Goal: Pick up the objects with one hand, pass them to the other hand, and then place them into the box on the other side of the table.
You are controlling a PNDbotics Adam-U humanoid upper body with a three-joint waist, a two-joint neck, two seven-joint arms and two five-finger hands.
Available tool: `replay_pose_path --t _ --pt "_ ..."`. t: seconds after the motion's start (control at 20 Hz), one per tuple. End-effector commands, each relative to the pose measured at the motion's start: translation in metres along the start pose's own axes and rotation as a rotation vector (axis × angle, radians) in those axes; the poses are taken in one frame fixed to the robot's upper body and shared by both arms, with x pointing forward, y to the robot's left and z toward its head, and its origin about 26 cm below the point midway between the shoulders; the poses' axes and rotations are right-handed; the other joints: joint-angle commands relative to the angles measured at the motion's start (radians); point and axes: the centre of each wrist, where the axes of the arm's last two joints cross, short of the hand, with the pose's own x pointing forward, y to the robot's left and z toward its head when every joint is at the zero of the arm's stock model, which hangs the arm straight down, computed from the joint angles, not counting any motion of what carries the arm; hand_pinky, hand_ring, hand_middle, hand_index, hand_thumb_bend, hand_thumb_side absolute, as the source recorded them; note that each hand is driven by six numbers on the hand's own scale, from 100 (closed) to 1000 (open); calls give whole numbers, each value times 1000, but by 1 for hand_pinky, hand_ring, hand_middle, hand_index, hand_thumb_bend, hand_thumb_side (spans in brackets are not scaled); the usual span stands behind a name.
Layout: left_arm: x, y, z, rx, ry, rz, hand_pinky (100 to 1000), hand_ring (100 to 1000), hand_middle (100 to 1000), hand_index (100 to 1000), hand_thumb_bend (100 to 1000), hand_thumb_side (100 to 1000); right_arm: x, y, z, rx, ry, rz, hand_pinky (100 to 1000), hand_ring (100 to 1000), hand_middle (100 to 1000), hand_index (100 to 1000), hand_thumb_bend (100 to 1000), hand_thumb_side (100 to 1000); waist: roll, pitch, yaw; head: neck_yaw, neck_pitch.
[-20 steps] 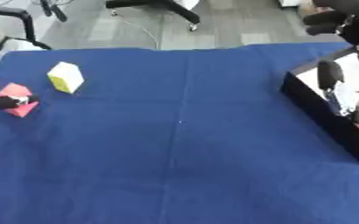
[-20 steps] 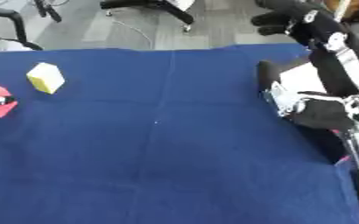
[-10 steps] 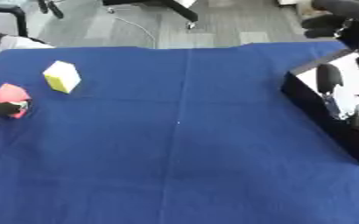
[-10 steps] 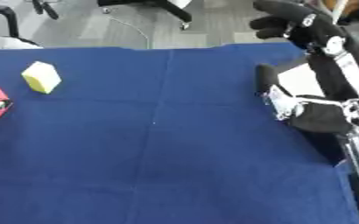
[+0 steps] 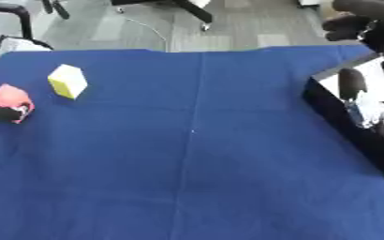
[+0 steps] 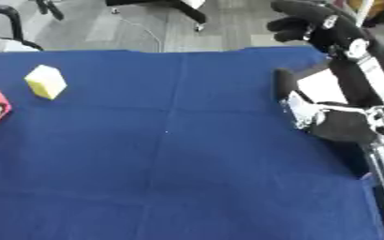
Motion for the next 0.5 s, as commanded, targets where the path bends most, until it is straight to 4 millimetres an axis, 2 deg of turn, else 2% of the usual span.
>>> replay_pose_path --t 0.05,0.2,0.35,0.5 --pt "28 31 -1 77 -138 69 495 437 461 564 387 335 5 -9 -2 13 -27 33 786 821 873 916 100 340 -4 -22 4 -6 5" --pt "61 40 16 52 -317 162 499 447 469 572 414 337 5 -8 -1 27 -25 33 788 825 878 920 100 354 -3 -34 10 -10 19" --pt "101 42 44 -27 -537 294 499 448 469 570 429 339 5 -9 -1 47 -32 32 792 832 888 929 110 389 -5 -41 18 -16 24" --pt "140 37 80 -133 -746 435 508 454 474 576 438 351 5 -8 -1 79 -35 25 793 841 901 935 243 425 -10 -45 23 -26 25"
